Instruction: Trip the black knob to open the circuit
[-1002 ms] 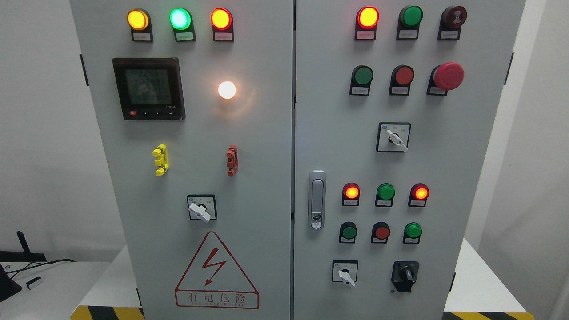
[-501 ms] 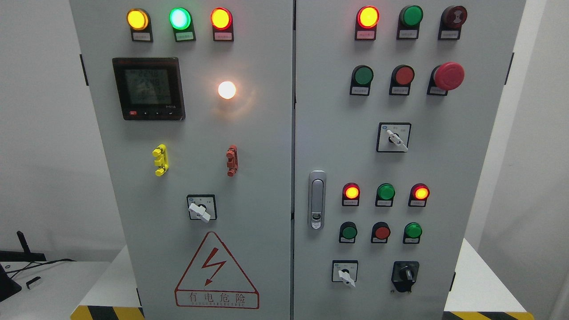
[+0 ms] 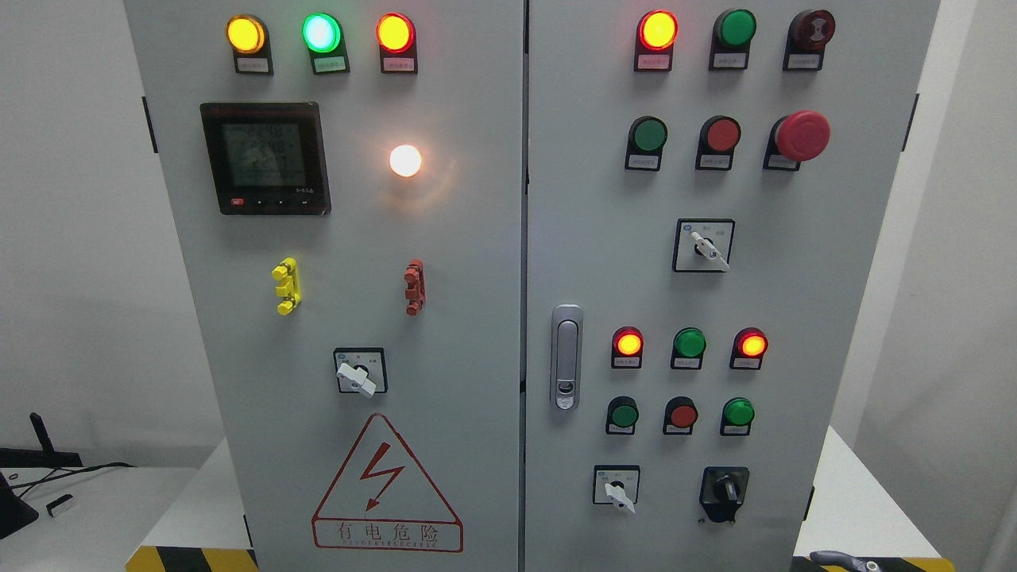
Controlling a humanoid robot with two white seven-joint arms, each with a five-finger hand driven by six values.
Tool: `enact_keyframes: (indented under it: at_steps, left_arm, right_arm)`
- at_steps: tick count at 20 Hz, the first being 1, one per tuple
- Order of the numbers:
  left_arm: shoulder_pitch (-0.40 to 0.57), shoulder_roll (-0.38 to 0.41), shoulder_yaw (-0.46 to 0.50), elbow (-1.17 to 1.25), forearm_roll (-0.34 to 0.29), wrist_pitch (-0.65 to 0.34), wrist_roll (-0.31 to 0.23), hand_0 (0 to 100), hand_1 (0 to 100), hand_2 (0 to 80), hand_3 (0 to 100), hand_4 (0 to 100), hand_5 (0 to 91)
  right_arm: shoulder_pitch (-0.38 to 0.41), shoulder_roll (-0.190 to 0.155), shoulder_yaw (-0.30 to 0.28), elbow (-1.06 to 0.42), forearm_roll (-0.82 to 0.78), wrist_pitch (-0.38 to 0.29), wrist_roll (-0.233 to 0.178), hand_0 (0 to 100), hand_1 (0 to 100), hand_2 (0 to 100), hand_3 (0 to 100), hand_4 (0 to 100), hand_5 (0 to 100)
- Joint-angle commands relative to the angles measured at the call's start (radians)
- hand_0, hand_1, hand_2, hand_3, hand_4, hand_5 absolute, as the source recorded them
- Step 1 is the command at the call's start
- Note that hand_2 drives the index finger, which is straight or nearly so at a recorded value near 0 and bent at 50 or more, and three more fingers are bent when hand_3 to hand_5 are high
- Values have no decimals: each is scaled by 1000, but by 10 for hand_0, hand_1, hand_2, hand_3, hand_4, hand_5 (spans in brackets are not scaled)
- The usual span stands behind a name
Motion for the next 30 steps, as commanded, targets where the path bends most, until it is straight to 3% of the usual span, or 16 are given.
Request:
enact_keyframes:
  at_steps: [1, 12, 30]
  left_arm:
    - [0, 1, 0, 0, 5, -1, 1, 120, 389, 0, 0, 0, 0]
    - [0, 0, 0, 0, 5, -1, 1, 120, 389, 0, 0, 0, 0]
    - [0, 1, 0, 0, 5, -1, 1, 120, 389, 0, 0, 0, 0]
  right_arm:
    - [-54, -21, 32, 101, 4, 7, -3, 371, 792, 420, 967, 1000, 1000]
    - [-126, -16, 46, 196, 9, 28, -19, 372, 790, 428, 987, 1000, 1000]
    - [-175, -9, 54, 235, 7, 30, -19, 410, 766, 441, 993, 1000, 1000]
